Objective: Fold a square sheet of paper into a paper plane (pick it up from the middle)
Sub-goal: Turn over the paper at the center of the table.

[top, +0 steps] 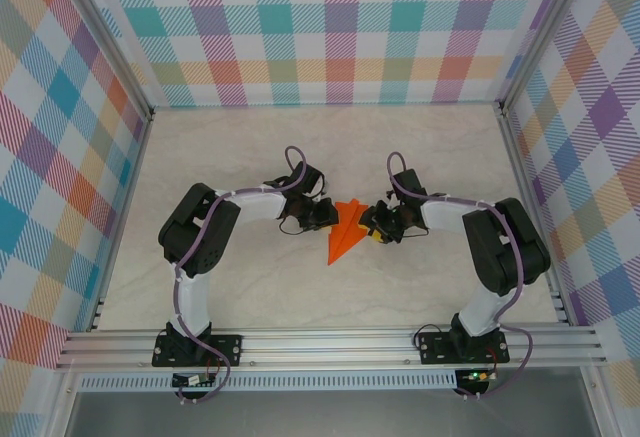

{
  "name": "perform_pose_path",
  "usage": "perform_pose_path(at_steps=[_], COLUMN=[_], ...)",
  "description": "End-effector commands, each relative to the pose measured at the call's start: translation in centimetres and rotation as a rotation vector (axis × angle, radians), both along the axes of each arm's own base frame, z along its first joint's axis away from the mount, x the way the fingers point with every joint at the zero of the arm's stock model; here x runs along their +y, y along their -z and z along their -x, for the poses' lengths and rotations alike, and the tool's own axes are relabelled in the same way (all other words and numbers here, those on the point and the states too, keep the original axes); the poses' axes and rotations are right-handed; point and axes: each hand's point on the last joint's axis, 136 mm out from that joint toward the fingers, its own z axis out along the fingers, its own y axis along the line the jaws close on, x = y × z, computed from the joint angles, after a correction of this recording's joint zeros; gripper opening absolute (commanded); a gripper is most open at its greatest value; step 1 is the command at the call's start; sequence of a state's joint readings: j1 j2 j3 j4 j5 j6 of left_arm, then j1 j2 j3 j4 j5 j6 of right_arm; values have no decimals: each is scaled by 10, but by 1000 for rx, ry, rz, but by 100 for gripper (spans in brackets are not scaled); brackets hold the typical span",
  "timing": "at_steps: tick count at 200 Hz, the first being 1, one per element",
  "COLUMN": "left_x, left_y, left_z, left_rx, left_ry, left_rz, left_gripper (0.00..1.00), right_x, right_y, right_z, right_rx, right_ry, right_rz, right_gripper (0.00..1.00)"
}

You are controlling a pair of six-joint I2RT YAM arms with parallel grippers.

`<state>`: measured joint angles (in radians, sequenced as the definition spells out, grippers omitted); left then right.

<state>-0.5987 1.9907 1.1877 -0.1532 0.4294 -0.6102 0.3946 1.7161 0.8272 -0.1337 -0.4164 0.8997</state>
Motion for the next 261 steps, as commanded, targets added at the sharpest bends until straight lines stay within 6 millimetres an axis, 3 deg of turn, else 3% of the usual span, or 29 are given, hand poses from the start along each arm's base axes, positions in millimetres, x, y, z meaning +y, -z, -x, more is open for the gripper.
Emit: perform_pose_path(at_steps=[1,84,122,161,204,236,261], left_x=[12,11,11,12,15,13,15], left_y=[28,28,27,25,18,17,17], left_z=[10,10,10,9,5,4,3], left_rx=[76,78,79,73,58,62,60], left_ry=[-10,-11,-15,-22,-61,-66,-77], left_rz=[-49,-47,-46,-44,-26,-13,-16], left_gripper=[15,15,15,15,14,14,14], right_x=[28,39,34,41,22,42,27], right_y=[-2,-17,-13,-26,-28,-37,-29], right_z=[-1,-9,-12,-18,-27,-28,-21], right_rx=[-36,-97,-94,-135,-156,-146,-151], right_ry=[-90,-98,-96,-89,94,29,72], right_rz=[-66,-130,-86,-144,-113,-211,-138], right_gripper=[39,39,40,44,50,49,47])
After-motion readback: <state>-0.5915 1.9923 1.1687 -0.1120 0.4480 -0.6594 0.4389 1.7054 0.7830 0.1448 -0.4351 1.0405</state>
